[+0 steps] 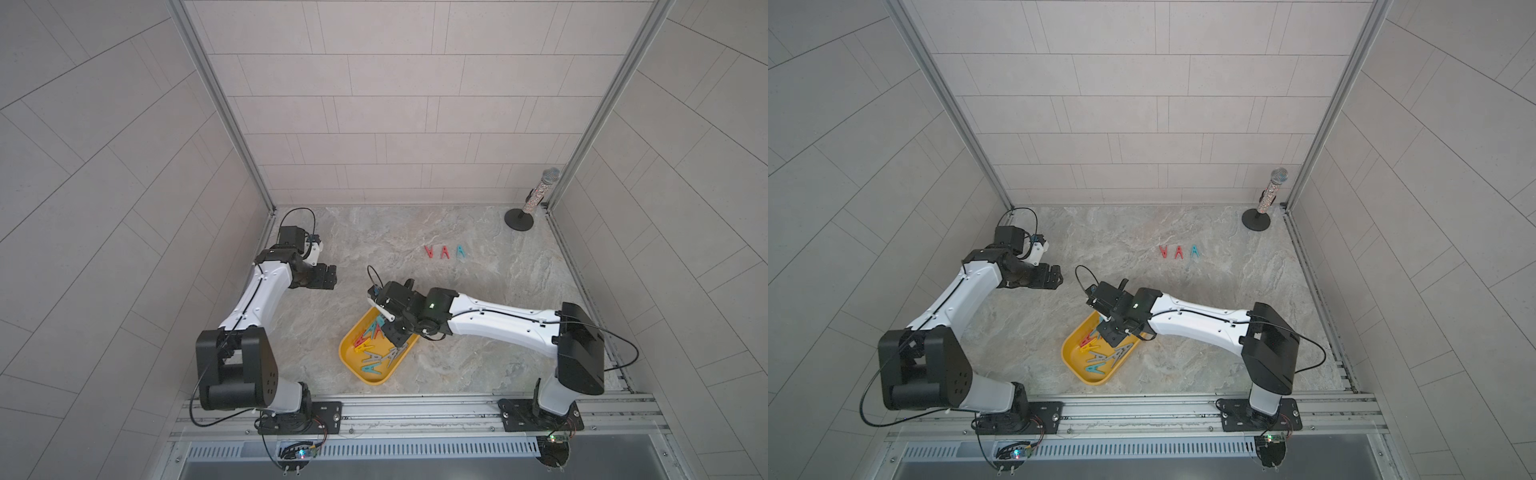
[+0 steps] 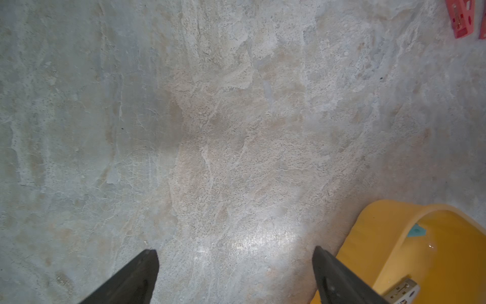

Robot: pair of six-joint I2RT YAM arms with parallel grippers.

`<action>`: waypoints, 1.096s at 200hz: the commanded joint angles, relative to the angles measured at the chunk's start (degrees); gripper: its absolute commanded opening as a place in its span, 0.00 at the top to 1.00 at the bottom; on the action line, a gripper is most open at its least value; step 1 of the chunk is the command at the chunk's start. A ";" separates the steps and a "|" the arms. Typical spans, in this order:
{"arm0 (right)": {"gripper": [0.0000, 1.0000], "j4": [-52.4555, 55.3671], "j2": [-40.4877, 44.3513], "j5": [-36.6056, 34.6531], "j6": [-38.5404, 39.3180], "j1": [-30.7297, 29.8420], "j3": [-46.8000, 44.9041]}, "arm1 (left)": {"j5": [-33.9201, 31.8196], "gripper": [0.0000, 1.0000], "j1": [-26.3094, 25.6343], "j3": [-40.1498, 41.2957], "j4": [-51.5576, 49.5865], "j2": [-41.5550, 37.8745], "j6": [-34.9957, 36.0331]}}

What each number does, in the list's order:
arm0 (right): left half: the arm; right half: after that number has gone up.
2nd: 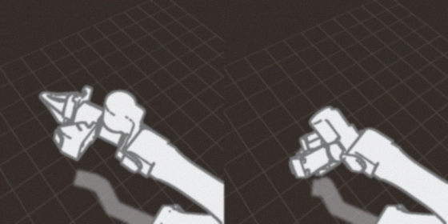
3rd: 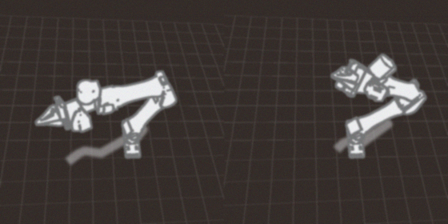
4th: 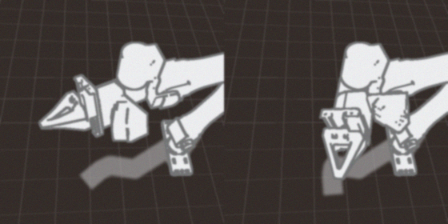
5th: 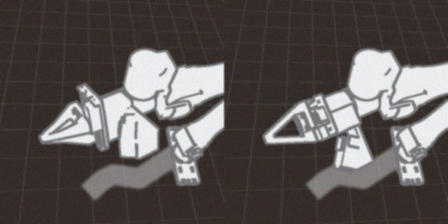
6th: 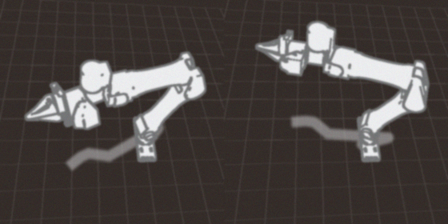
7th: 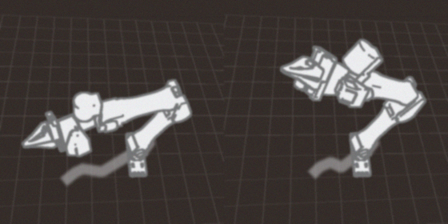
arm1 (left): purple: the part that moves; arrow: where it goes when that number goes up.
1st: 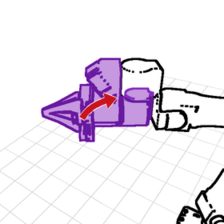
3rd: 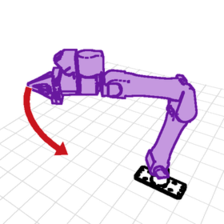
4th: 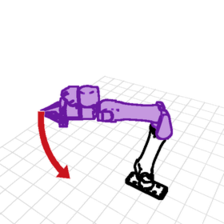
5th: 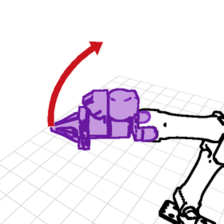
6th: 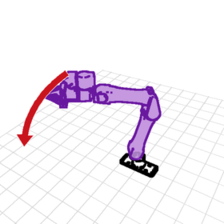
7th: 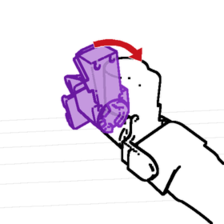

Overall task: Take the clothespins out of the storage box
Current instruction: Pick up the clothespin from the storage box, then place the clothespin at the center of the board.

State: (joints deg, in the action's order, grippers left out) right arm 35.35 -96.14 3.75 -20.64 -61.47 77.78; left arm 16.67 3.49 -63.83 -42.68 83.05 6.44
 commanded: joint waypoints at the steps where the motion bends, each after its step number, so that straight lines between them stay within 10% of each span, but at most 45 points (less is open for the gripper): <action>1: 1.00 -0.73 3.76 -3.86 -1.20 2.55 -1.88 | -0.09 0.01 0.38 -0.15 0.07 -0.26 -0.15; 131: 1.00 0.58 5.02 4.77 -1.18 42.23 -10.00 | 2.08 0.01 0.38 -0.15 -0.35 -0.65 0.29; 219: 1.00 6.29 -10.27 3.31 2.91 54.09 4.18 | 2.49 0.01 0.38 -0.15 -0.47 -0.61 0.33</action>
State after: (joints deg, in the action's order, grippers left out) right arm 38.33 -102.59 8.67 -20.05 -7.75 77.21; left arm 18.81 3.49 -63.83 -42.72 83.05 6.46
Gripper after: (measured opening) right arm 0.064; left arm 0.994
